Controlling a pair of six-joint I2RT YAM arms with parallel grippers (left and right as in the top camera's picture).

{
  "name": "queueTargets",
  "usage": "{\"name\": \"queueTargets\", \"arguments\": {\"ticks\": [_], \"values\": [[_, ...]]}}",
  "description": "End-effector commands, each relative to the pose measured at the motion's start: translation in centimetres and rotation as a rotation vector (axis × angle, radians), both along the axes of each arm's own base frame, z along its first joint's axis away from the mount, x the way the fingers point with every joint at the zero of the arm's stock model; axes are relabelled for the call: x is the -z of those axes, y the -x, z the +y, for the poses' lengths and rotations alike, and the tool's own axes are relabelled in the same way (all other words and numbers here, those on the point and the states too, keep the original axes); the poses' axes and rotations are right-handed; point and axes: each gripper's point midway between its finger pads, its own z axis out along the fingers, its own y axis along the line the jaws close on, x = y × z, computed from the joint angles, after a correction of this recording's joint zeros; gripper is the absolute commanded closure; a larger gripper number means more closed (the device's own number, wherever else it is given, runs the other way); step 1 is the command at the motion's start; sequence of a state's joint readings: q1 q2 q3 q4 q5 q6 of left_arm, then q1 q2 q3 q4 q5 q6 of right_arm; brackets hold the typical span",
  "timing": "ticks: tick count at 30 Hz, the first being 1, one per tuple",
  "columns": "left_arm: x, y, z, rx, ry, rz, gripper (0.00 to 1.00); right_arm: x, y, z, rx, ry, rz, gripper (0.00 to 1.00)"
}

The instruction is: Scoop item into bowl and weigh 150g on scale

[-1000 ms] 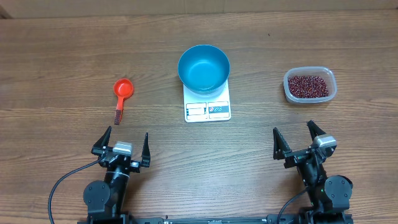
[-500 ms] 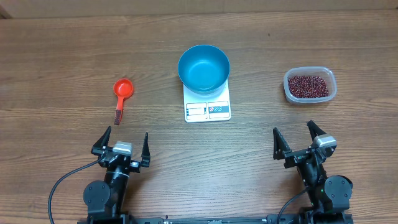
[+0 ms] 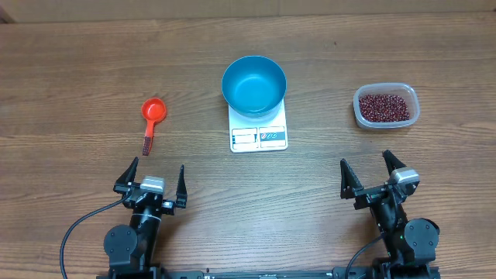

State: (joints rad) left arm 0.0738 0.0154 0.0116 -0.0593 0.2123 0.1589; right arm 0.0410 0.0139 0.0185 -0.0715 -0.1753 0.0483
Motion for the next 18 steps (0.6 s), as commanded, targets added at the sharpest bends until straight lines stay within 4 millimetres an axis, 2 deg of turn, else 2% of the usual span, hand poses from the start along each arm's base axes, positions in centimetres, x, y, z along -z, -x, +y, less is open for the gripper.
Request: {"name": "queueTargets", "arguments": {"ticks": [1, 10, 18], "values": [[0.0, 0.0, 0.1, -0.007, 0.009, -0.007, 0.01, 0.1, 0.0, 0.0, 0.005, 0.004, -0.006, 0.00], [-0.4, 0.0, 0.1, -0.008, 0.011, -0.019, 0.00, 0.1, 0.0, 0.0, 0.005, 0.004, -0.006, 0.00], [-2.6, 0.3, 0.1, -0.010, 0.089, -0.051, 0.00, 0.2, 0.0, 0.0, 0.005, 0.004, -0.006, 0.00]]}}
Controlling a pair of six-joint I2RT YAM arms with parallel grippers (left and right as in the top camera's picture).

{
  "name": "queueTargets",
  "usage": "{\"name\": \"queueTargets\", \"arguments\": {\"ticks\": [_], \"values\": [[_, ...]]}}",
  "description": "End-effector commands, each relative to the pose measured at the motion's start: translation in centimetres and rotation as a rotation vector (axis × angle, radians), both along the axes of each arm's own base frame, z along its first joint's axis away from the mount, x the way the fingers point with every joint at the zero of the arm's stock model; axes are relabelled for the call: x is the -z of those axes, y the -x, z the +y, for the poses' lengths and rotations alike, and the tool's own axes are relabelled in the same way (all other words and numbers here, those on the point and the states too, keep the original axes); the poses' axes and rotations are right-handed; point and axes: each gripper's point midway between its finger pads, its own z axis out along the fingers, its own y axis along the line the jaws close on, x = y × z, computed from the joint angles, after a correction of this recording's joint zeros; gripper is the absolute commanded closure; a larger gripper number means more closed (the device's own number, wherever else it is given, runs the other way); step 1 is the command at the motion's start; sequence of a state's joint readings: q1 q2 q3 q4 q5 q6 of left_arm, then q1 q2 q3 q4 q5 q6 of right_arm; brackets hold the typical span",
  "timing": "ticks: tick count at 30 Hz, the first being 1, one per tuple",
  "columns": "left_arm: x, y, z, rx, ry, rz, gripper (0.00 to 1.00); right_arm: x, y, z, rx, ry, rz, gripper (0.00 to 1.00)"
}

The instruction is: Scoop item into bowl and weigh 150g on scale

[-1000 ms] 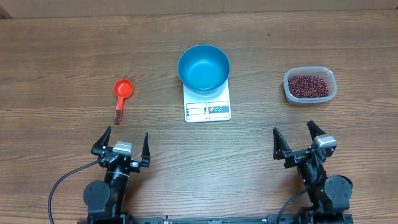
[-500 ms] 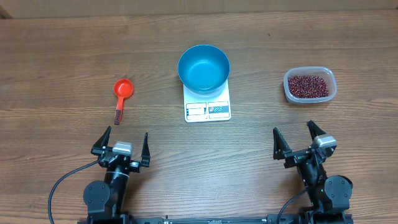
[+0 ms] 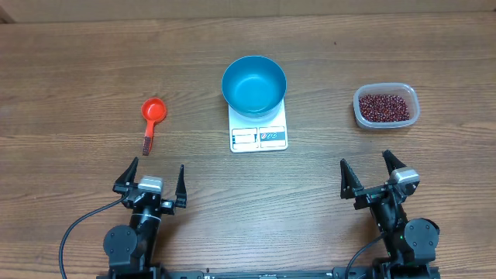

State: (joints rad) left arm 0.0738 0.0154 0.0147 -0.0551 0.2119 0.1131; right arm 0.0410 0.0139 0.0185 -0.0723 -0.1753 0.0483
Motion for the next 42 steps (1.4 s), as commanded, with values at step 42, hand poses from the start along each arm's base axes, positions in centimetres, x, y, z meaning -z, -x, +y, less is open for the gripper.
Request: {"name": "queueTargets", "arguments": {"ticks": [42], "values": [[-10.2, -13.4, -0.7, 0.135, 0.023, 0.783, 0.01, 0.1, 0.0, 0.0, 0.005, 0.004, -0.007, 0.00]]}}
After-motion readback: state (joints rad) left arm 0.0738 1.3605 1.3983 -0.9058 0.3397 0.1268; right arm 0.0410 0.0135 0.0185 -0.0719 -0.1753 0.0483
